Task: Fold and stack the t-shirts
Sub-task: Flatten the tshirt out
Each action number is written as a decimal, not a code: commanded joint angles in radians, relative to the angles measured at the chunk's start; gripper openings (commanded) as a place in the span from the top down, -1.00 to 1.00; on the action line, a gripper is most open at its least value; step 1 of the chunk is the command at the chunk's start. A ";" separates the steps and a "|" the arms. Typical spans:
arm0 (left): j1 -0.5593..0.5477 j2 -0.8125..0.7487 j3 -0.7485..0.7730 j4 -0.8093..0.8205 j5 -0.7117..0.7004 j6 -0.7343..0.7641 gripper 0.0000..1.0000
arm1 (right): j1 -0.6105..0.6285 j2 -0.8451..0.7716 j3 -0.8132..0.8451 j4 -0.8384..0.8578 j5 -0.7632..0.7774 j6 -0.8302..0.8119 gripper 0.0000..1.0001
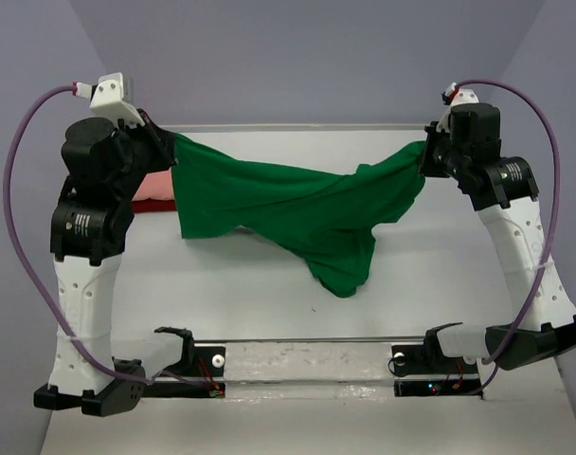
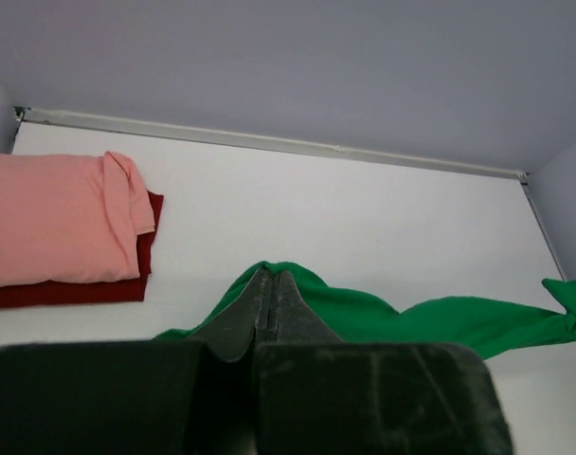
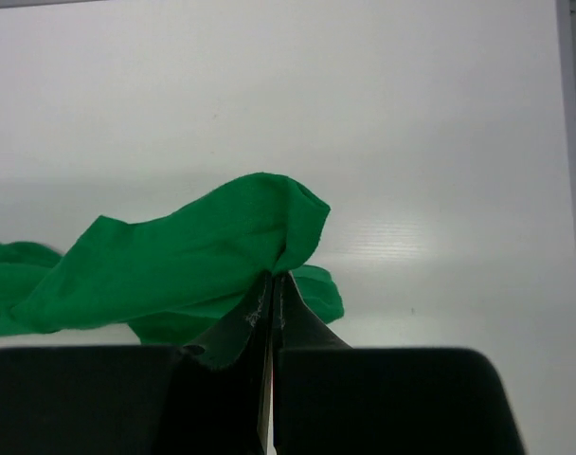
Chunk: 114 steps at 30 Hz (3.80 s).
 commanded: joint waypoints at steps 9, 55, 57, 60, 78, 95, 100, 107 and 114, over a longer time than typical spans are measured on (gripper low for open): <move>-0.001 -0.070 -0.087 -0.030 -0.131 0.030 1.00 | -0.002 -0.058 -0.060 0.043 0.252 -0.020 1.00; -0.201 -0.347 0.025 -0.046 -0.183 -0.046 1.00 | 0.150 -0.417 0.159 -0.136 0.258 -0.071 1.00; -0.205 -0.367 0.013 -0.032 -0.151 -0.052 1.00 | 0.150 -0.420 0.168 -0.139 0.241 -0.072 1.00; -0.207 -0.392 -0.017 -0.021 -0.123 -0.052 1.00 | 0.150 -0.421 0.179 -0.139 0.229 -0.074 1.00; -0.224 -0.124 -0.280 -0.008 -0.148 -0.098 1.00 | 0.150 -0.138 0.237 -0.185 0.300 -0.031 1.00; -0.121 0.421 -0.196 0.072 -0.024 -0.060 1.00 | 0.150 0.280 0.483 -0.266 0.327 -0.009 1.00; -0.103 0.571 -0.130 0.071 0.021 -0.052 1.00 | 0.150 0.375 0.570 -0.300 0.300 -0.006 1.00; -0.078 0.749 -0.039 0.089 0.117 -0.051 1.00 | 0.150 0.435 0.558 -0.307 0.278 0.005 1.00; -0.040 0.867 0.030 0.100 0.179 -0.043 0.67 | 0.150 0.516 0.630 -0.317 0.260 0.005 1.00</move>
